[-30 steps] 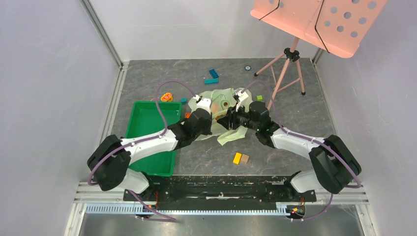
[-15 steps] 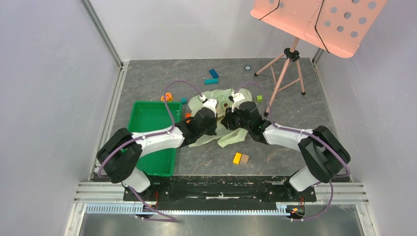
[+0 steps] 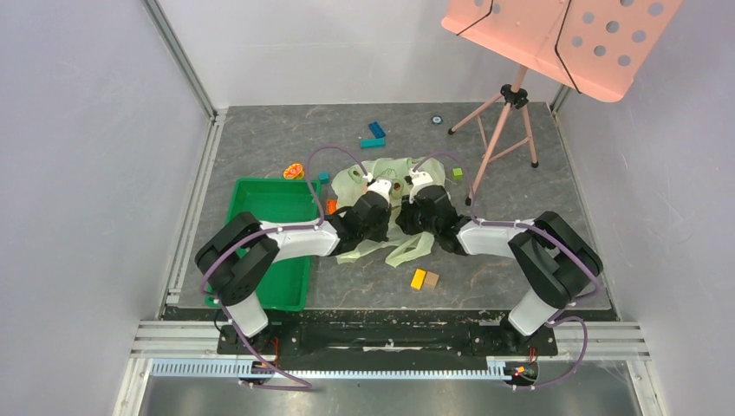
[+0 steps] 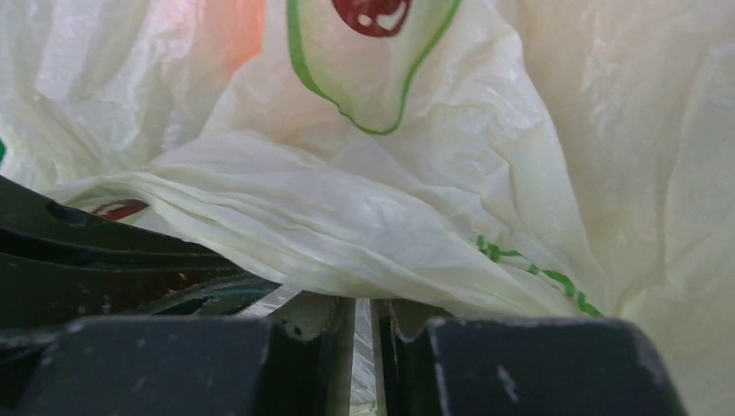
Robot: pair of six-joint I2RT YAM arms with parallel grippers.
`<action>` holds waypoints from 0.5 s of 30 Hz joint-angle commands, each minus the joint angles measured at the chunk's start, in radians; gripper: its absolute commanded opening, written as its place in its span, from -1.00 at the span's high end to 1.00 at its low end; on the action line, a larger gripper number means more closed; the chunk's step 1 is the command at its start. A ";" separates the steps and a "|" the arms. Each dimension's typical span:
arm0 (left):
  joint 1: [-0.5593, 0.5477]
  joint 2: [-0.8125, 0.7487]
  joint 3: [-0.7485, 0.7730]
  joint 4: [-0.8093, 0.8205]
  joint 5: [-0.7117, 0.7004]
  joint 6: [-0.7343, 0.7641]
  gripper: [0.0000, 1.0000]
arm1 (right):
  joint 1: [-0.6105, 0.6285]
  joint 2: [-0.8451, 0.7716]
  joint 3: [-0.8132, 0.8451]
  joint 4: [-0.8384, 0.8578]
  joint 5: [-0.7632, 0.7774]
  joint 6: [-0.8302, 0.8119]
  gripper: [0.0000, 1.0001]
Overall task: Take the fake fruits out of the plastic bag
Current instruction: Adjust the plastic bag at the center of the board.
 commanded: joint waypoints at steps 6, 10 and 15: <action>0.003 0.017 0.071 0.043 -0.048 -0.044 0.92 | 0.022 0.033 -0.045 0.032 0.061 0.018 0.84; 0.003 0.037 0.095 0.025 -0.064 -0.055 0.90 | 0.027 0.040 -0.067 0.015 0.075 0.039 0.86; 0.003 0.097 0.181 -0.071 -0.103 -0.081 0.89 | 0.031 0.039 -0.095 0.014 0.076 0.065 0.86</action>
